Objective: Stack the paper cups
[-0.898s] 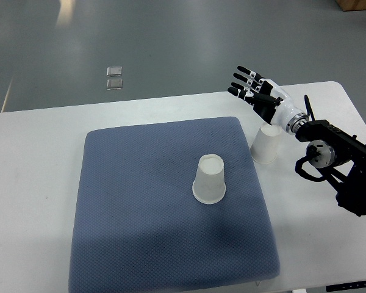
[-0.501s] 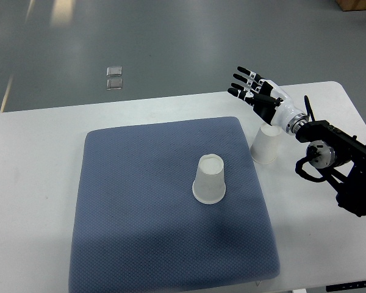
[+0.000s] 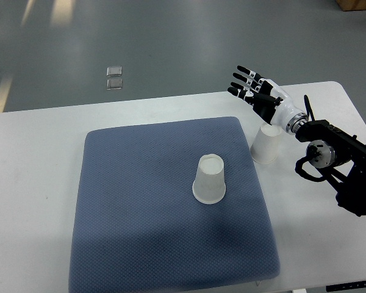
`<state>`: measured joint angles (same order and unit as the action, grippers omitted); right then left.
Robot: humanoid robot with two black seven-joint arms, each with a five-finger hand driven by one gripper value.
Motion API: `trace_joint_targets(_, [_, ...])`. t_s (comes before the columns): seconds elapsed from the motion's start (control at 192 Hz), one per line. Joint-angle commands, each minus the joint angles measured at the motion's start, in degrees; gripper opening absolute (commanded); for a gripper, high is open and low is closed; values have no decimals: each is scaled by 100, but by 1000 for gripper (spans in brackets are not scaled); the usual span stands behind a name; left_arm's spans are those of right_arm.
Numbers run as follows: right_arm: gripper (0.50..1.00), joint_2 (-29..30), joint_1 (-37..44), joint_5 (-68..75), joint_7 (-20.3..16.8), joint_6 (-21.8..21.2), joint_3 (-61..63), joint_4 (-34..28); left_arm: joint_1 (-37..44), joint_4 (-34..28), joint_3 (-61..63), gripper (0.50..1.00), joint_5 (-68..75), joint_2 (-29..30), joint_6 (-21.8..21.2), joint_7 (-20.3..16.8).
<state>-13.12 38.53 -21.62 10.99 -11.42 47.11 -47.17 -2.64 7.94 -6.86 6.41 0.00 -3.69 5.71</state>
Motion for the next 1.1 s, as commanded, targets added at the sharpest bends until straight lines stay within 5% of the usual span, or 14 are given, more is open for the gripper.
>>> trace_joint_targets(0.0, [924, -6, -3, 0, 9, 8, 9, -2, 0, 14, 1, 1000, 1, 0, 0, 0])
trace_joint_targets(0.82, [924, -147, 76, 0, 0, -54, 53, -2, 0, 6, 1, 1000, 1, 0, 0, 0])
trace_joint_targets(1.096, [889, -938, 138, -237, 0, -977, -44, -11, 0, 6, 1, 1000, 1, 0, 9, 0])
